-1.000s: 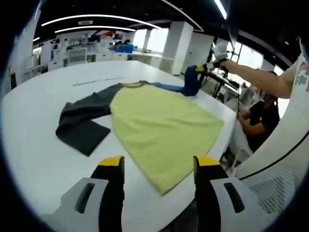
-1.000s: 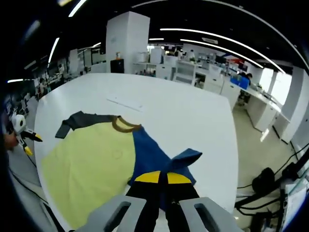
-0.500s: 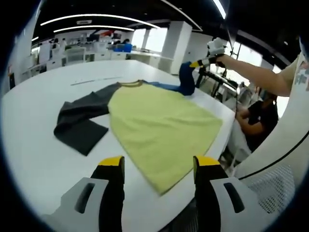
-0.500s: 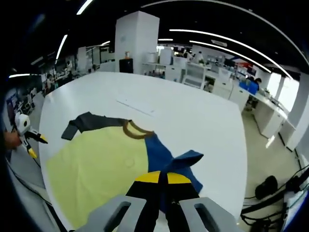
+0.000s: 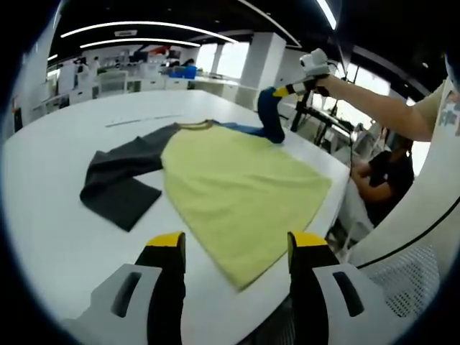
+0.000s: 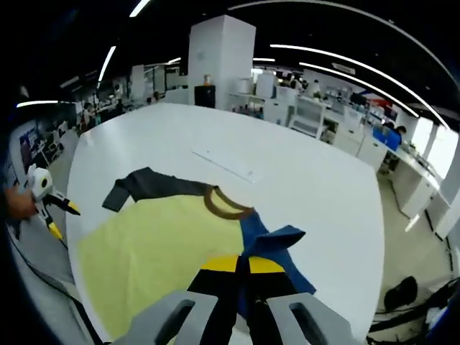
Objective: Fold the garment on the visible template until the final outline fits inside the template.
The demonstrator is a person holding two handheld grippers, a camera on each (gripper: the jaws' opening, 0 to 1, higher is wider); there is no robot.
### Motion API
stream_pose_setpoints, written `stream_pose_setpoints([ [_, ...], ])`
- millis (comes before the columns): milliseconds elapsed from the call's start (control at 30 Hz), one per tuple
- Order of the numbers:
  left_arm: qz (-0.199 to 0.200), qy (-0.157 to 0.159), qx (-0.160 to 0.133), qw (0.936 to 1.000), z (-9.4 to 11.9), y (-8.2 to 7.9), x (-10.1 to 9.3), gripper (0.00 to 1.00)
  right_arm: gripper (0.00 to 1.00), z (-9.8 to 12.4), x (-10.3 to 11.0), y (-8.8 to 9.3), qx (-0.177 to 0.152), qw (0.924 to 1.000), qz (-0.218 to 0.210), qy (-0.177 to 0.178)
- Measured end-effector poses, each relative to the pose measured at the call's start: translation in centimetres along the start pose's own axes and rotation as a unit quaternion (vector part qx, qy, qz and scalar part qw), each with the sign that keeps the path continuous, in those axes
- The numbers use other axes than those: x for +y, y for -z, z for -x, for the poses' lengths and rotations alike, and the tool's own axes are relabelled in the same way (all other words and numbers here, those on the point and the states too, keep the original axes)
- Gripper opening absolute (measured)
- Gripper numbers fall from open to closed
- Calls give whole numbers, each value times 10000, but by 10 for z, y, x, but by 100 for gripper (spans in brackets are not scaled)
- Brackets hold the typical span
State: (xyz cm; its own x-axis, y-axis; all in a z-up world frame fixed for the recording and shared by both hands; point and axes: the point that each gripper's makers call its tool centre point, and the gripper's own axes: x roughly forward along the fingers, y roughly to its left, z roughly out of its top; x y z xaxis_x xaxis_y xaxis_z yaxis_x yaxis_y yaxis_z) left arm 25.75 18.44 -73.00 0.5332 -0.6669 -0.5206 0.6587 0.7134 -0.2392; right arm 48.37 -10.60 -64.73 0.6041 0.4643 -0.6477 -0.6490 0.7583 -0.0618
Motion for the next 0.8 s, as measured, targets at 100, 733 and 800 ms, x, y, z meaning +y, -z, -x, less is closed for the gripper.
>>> stream_pose_setpoints([
  [100, 6, 2, -7, 10000, 0, 0, 1, 54, 0, -7, 9, -4, 38, 9999, 81, -90],
  [733, -202, -11, -53, 9998, 3, -2, 2, 55, 0, -35, 48, -25, 133, 9975, 431, -543],
  [800, -202, -8, -61, 9998, 3, -2, 2, 55, 0, -38, 53, -30, 90, 9972, 417, -606],
])
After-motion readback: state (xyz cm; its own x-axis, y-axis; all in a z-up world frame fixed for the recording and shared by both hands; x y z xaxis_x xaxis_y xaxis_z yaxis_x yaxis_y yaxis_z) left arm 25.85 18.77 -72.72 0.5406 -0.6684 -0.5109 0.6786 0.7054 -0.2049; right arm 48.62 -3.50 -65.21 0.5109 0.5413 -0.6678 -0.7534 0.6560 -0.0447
